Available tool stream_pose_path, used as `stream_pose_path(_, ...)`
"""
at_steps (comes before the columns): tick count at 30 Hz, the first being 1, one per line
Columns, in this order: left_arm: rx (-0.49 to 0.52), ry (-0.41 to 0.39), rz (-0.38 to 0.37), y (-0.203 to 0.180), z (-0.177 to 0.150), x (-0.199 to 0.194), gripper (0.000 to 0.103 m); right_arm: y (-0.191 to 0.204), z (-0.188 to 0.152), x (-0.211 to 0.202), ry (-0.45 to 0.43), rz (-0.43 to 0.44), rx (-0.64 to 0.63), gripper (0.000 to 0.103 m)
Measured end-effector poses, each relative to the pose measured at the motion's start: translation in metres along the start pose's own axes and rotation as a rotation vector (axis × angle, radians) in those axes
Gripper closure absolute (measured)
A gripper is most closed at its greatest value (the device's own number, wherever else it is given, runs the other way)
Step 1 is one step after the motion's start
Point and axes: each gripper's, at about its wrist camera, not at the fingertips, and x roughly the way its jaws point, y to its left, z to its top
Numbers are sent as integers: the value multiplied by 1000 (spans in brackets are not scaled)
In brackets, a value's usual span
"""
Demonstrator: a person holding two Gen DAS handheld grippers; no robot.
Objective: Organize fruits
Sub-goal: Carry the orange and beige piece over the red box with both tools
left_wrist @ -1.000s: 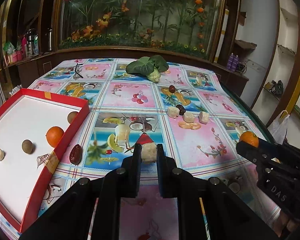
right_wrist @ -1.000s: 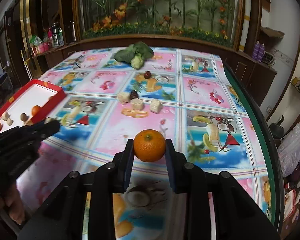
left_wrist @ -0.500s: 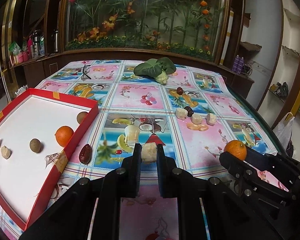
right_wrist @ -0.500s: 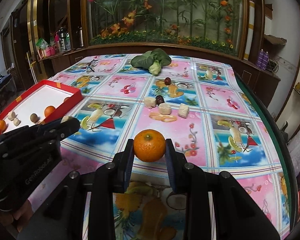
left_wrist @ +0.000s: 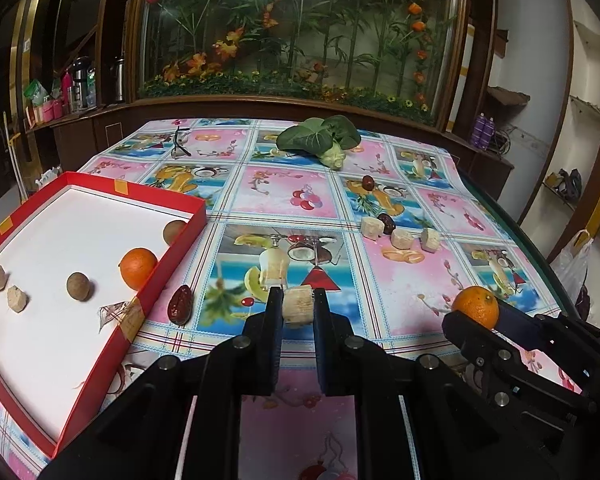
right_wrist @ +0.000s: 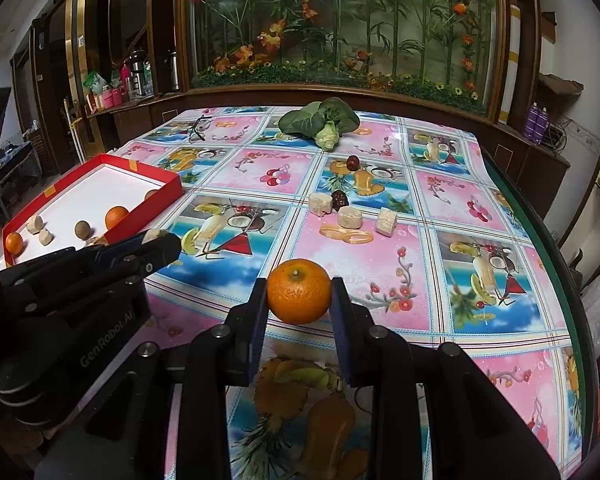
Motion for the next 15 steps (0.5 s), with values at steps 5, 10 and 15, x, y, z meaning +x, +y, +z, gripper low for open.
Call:
stream_pose_path(5, -15, -4, 12, 4, 0, -2, 91, -1, 0, -1, 0, -7, 1, 71)
stream_pose_path(10, -38, -32, 39, 9, 5, -8, 91, -1, 2, -3, -7, -9, -4, 71)
stream_pose_path(15, -63, -62, 86, 27, 11, -24, 91, 2, 9, -6, -13, -2, -14, 71)
